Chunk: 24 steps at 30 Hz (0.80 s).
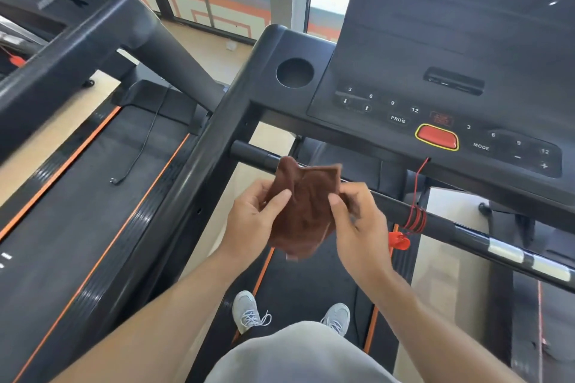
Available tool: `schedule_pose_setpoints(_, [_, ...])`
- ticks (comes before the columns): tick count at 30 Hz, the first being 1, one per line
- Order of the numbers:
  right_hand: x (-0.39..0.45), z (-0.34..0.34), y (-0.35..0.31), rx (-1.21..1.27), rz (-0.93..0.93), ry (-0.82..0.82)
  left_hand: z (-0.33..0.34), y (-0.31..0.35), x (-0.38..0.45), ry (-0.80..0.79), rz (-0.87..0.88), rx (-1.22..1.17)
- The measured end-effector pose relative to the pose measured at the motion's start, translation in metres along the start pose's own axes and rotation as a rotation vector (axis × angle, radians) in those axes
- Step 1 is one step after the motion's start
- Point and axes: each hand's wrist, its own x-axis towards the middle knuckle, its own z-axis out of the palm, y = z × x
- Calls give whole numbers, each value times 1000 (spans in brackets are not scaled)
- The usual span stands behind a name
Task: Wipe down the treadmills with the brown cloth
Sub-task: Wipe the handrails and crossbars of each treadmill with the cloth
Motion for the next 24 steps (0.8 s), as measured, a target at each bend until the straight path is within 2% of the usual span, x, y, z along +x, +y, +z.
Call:
schedule_pose_setpoints(6, [-25,-6,-5,40,34,-56,-11,2,-13,32,100,125])
schedule_pose_setpoints(11, [34,-6,-22,-55,8,78,6,30,32,97,211,196])
schedule_pose_setpoints(14, [81,-7,-19,-410,33,147,10,39,80,173,236,269])
schedule_pose_setpoints(15, [89,-5,-16,-556,25,91,9,39,93,198,243,353])
schedule_pose_setpoints(17, [89,9,-9,-811,-54,-135,-2,37,111,229,270,571])
schedule_pose_setpoints(19, [78,30,5,-1005,-126,-357,-18,28,119,192,315,722])
schedule_pose_setpoints(20, [73,39,15,-1097,-144,-405,-25,22,121,145,340,779])
schedule_pose_setpoints(22, [72,56,28,-1250,-168,-376,-39,8,122,31,388,906])
schedule_pose_setpoints(24, [81,69,29,-1303,-157,-316,-53,1,126,33,505,1098])
